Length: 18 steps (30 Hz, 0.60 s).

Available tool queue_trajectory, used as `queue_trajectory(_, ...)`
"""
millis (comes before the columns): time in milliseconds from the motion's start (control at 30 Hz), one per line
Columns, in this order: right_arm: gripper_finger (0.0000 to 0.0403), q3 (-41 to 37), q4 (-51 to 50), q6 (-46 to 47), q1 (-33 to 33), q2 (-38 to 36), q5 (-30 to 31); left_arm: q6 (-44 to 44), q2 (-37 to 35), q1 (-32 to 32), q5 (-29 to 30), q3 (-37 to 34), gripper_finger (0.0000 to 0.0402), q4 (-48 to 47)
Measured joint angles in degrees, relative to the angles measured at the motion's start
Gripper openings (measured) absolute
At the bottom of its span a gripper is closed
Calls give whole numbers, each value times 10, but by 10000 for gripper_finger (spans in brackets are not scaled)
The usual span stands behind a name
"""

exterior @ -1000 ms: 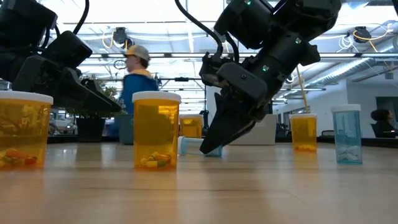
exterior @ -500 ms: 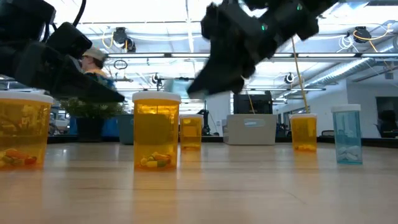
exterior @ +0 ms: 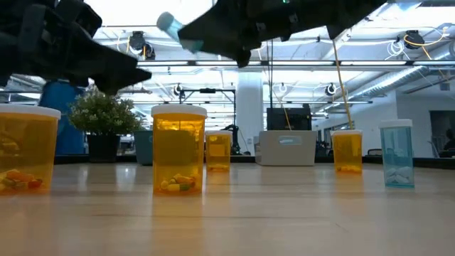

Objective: Pick and place medicine bottles into bin by pill shape (circle, oval)
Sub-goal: Put the blue pill bottle into the gray bin

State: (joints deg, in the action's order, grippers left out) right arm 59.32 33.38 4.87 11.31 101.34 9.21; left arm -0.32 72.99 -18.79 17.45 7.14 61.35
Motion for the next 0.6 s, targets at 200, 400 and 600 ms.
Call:
queue_trajectory(200,109,-51,146,-15,0,0,0,7,2,0,-23,24,269,18)
queue_trajectory(400,109,-91,250,-32,0,1,0,43,19,2,-26,67,269,51)
queue_trajectory(600,109,-92,268,-45,0,1,0,65,37,21,-55,119,269,50)
